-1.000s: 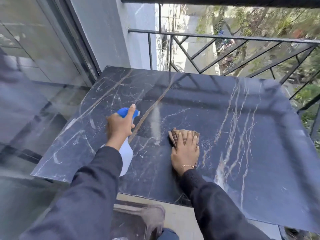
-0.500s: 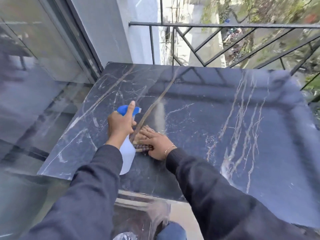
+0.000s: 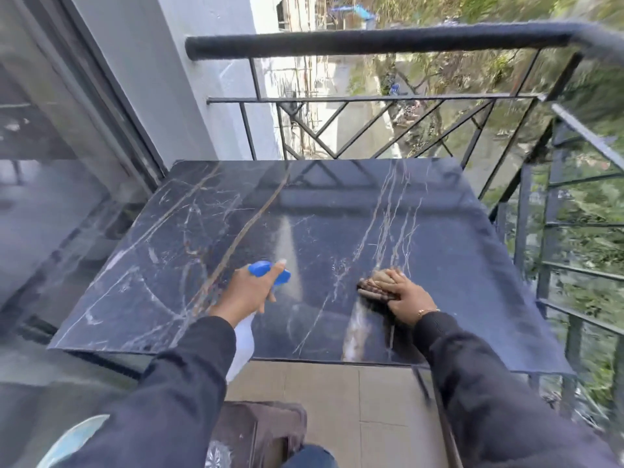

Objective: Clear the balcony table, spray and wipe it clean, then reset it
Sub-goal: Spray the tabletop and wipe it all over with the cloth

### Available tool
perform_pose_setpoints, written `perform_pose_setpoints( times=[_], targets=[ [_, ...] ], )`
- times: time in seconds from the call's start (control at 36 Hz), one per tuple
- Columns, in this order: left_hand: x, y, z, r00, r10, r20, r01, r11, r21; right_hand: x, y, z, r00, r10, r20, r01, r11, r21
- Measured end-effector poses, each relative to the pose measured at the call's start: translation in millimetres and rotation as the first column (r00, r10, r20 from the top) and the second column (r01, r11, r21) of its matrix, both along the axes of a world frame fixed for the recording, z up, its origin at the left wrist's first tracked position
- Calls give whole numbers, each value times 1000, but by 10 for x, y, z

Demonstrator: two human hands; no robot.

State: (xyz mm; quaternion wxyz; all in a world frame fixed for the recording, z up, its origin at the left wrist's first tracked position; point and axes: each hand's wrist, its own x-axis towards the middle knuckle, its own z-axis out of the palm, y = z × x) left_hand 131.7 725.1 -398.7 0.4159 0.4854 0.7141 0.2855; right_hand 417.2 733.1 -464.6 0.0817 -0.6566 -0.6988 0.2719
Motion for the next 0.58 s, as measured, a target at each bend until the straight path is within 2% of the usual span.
perform_pose_setpoints(
  times=[0.14,0.36,0.44,0.58],
  targets=[
    [367,-323,-148,998,-40,57,45,995,-87,75,-227,-5,998,-68,14,68,998,0],
    [543,-648,-213,981,-15,-193,-4,995,-100,67,-290,-13,997,-57,59,61,996,-60],
    [475,-644,-206,983,64,-172,-71,997,-35,61,-268,-29,996,-48,71,53,996,-69],
    [251,-676,-140,970,127,-209,-139,989,-41,29,-302,-14,995,-63,74,66,997,-40]
  ],
)
